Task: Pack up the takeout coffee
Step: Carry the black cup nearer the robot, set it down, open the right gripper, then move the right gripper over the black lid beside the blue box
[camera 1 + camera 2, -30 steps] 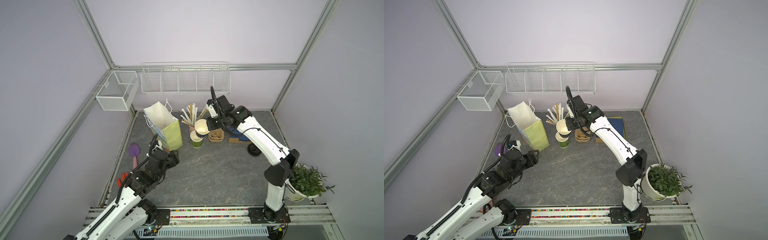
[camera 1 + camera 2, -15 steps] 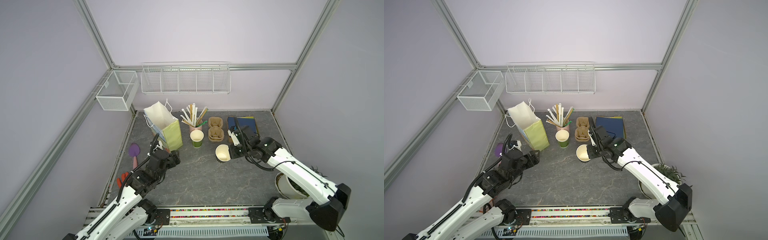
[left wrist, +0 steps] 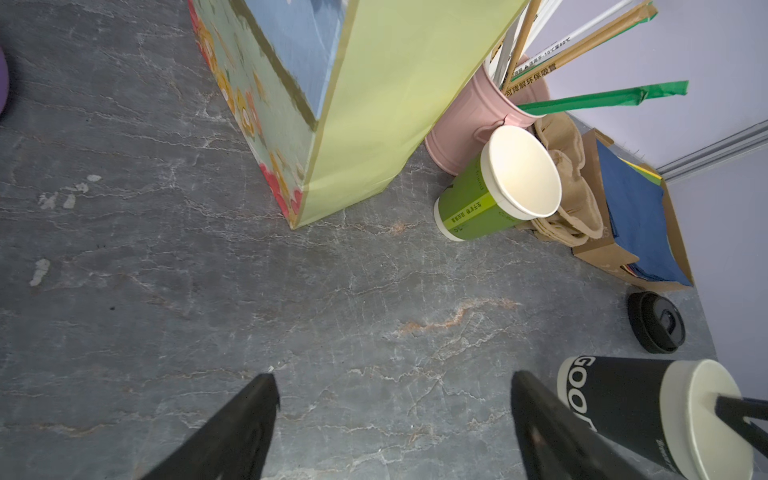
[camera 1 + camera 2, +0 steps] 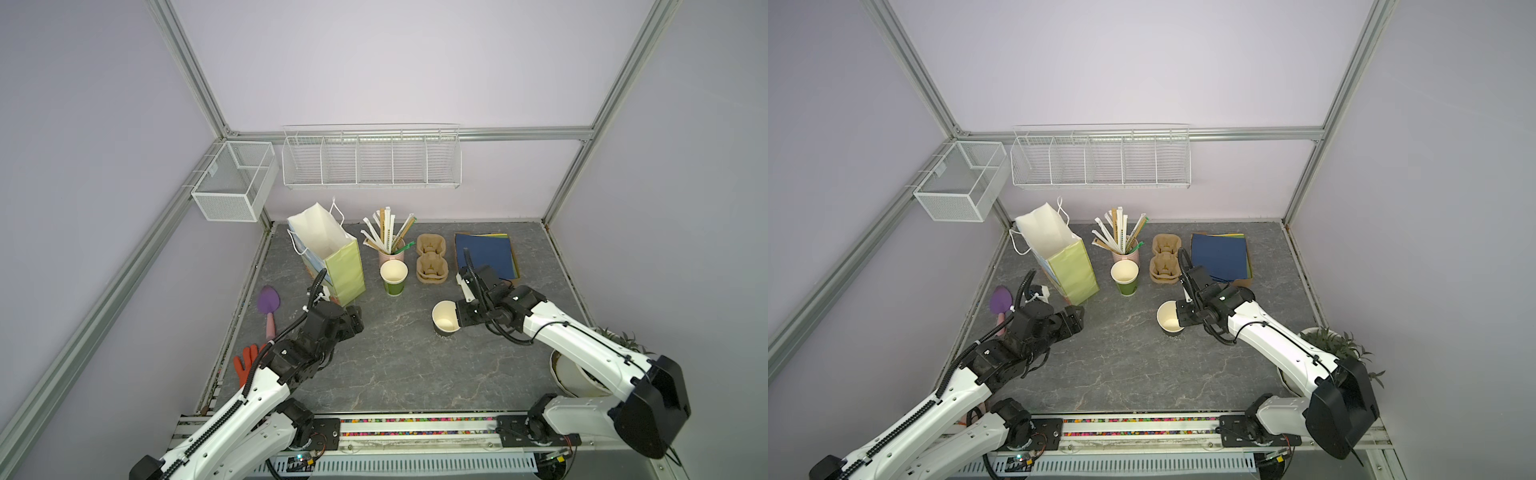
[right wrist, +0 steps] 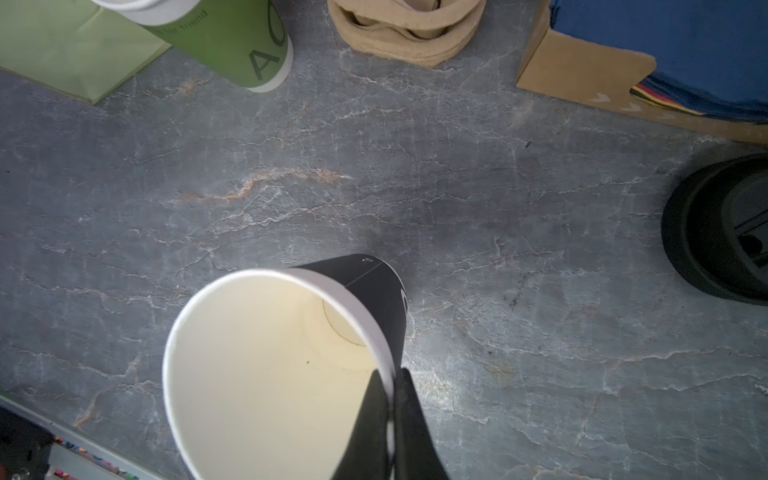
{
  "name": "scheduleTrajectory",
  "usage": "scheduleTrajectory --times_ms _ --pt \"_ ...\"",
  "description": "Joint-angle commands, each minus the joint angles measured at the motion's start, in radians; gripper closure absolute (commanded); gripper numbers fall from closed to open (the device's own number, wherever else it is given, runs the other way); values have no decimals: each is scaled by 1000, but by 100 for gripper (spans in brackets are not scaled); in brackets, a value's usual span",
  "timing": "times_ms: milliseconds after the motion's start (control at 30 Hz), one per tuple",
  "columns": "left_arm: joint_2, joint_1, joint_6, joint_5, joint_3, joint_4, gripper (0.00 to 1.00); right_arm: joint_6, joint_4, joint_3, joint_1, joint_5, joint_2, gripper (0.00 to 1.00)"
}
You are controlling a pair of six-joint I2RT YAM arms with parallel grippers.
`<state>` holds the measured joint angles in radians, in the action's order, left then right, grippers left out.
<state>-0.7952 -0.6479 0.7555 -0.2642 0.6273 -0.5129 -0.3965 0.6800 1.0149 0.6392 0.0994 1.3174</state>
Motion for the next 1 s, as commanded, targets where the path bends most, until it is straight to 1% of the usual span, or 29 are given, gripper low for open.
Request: scheduleTrajectory --times_ms 0,100,167,233,267,333,433,467,500,567,600,700,767,800,833,967 --pt "-6 2 11 9 -17 24 12 -8 -19 -19 -10 -25 21 93" --pt "-15 2 13 17 -18 33 12 -10 -19 -27 -18 -42 41 92" --pt "-19 2 13 18 -19 34 12 -10 -22 -35 -22 -42 43 88" --pt "-18 2 13 16 -21 35 12 -11 -21 -39 -28 -43 40 87" --pt "-19 2 13 14 -23 36 12 -10 -20 -38 -29 -44 37 84" --pt "-22 2 13 14 -24 42 12 -7 -12 -31 -33 -45 34 72" --pt "-30 2 12 17 -21 50 12 2 11 -9 -42 -37 26 67" --pt "-33 2 13 17 -19 51 12 4 22 5 -46 -30 19 62" --pt "-35 2 12 17 -17 53 12 6 37 22 -54 -21 7 55" --pt "-38 2 10 16 -14 54 12 8 66 58 -75 4 -27 49" --pt "-39 2 10 16 -11 56 12 3 81 74 -91 27 -48 43" --pt "-40 2 5 16 -9 60 11 1 99 84 -147 84 -96 21" --pt "-39 2 -6 19 -9 67 11 -9 127 91 -202 114 -94 7" --pt "-42 2 -12 19 -8 68 11 -15 141 93 -230 130 -88 2" --pt "-45 2 -18 16 -5 70 11 -26 154 96 -252 155 -81 11" --pt "-59 2 -44 13 3 75 11 -65 176 88 -332 262 -46 11"
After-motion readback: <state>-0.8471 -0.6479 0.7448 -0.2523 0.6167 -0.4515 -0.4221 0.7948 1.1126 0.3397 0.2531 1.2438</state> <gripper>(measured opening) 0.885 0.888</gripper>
